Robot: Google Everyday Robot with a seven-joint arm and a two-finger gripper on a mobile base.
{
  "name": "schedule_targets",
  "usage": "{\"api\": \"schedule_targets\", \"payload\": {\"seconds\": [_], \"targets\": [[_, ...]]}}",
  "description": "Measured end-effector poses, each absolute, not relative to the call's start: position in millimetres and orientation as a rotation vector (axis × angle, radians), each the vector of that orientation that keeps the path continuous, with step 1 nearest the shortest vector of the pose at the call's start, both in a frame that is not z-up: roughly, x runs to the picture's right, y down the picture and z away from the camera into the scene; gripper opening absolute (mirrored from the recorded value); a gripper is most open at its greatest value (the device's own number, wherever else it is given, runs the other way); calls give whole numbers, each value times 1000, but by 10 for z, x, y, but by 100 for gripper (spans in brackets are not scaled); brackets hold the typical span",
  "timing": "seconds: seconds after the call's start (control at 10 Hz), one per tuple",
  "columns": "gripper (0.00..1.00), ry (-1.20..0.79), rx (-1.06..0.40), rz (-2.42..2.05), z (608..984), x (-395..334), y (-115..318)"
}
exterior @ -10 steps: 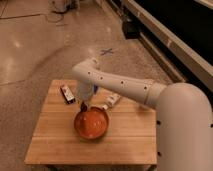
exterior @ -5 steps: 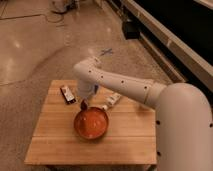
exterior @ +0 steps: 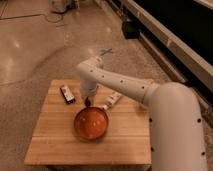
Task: Place the pepper on the white sponge
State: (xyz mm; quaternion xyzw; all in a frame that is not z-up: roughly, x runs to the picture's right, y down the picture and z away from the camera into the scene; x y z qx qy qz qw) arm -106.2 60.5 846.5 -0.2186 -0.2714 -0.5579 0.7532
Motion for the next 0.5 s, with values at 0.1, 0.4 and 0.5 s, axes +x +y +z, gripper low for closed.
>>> {"api": "schedule_targets", "payload": {"seconds": [0.1,0.4,0.5], "targets": [[0,-573,-481,-1235,8651,-1031,545],[0,-560,-485,-1279,9081,-1123,355],[0,-567,-481,-1290,9157,-1192,296]]}}
